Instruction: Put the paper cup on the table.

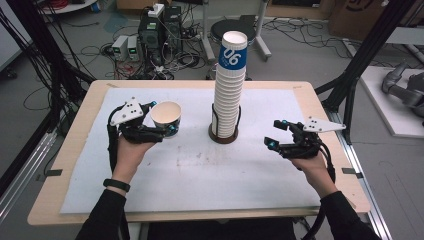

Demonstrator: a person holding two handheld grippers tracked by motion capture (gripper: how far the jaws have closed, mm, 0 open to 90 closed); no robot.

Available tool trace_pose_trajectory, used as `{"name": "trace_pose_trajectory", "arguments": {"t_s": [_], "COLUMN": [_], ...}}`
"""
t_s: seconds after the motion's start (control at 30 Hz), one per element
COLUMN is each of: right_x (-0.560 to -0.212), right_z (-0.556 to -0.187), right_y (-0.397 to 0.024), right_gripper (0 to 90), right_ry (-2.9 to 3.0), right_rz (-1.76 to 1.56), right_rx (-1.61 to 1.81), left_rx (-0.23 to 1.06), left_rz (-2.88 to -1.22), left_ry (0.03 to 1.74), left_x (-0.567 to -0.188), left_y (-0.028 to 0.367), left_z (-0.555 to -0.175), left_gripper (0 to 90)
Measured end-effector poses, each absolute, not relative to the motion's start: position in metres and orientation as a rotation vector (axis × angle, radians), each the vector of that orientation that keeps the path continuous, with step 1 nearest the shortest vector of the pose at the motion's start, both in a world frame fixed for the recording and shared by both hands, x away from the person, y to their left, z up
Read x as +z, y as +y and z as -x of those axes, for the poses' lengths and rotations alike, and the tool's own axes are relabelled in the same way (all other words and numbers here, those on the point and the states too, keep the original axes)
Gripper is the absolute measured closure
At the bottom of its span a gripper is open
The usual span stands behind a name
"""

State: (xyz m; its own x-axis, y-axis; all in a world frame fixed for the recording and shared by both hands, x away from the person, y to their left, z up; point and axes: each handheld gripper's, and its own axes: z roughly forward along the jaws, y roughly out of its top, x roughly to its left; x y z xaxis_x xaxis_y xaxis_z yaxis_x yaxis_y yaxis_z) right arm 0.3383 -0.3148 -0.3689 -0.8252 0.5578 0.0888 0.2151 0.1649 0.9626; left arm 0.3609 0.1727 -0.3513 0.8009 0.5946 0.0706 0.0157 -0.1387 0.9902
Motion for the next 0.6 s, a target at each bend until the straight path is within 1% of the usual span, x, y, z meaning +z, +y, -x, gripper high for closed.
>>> {"name": "trace_pose_trajectory", "arguments": {"t_s": [0.17,0.37,0.6], "right_x": [-0.37,-0.37,-0.372], "right_z": [-0.339,-0.341,-0.343], "right_y": [-0.315,-0.314,-0.313], "right_gripper": [19.7,19.7,19.6], "right_ry": [2.156,2.156,2.161], "right_rz": [-0.752,-0.753,-0.747], "right_rx": [1.701,1.701,1.702], "left_rx": [0.574,0.654,0.671], "left_rz": [-1.637,-1.624,-1.611], "left_ry": [0.512,0.607,0.678], "left_x": [-0.352,-0.352,-0.355], "left_y": [0.176,0.179,0.178], "left_z": [-0.363,-0.365,-0.371], "left_gripper": [21.3,21.4,21.9]}}
